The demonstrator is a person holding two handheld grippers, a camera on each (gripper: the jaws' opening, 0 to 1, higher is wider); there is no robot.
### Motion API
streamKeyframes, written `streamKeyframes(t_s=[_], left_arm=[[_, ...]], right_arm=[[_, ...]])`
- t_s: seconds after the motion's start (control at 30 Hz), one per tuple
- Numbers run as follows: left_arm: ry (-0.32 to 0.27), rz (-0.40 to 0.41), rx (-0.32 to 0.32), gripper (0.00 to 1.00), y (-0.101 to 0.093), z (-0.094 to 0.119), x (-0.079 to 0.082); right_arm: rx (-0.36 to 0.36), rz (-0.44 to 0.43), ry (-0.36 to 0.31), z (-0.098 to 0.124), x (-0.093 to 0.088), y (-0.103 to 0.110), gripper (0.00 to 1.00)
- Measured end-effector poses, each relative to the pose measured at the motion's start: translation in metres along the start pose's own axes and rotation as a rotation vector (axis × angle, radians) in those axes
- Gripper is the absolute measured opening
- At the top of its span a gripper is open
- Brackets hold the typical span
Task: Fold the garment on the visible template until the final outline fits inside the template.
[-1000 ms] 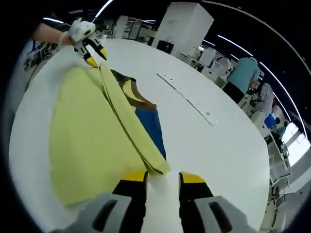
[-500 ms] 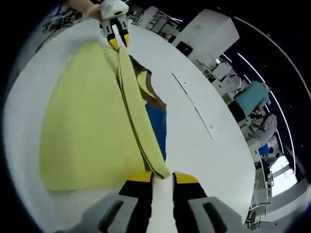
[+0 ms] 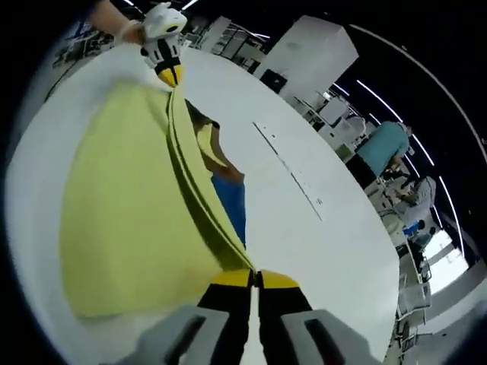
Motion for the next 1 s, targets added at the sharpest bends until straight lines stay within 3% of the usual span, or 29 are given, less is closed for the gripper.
streamKeyframes(t_s=[0.13,0.37,0.53,0.7,1.0], left_arm=[[-0.036,0.129,-0.013,0.0,0.009,0.007,0.007],[-0.05,0.391,-0.059,0.0,0.022,0.0,0.005],[-0.033,0.454,-0.064,0.0,0.025,-0.01,0.001],[-0.023,0.546,-0.083,0.0,0.028,-0.019,-0.007],[-0.014,0.561,-0.075,0.0,0.028,-0.029,-0.013]], right_arm=[[0.013,-0.087,-0.026,0.004,0.006,-0.006,0.0],[0.059,-0.211,-0.007,-0.005,0.005,-0.012,0.0],[0.069,-0.244,0.017,-0.019,0.006,-0.014,0.0],[0.082,-0.333,0.034,-0.031,0.005,-0.011,0.0],[0.082,-0.376,0.05,-0.041,0.002,-0.006,0.0]])
Point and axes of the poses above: the point that each gripper's makers call its tool centre point, and the gripper's own axes: z roughly backward along the fingers, y roughly to its left, x roughly out of its top, the point moved 1 cm from there along z, roughly backward along the fingers, and after that the axes turned 15 degrees about y, right-handed, at the moved point
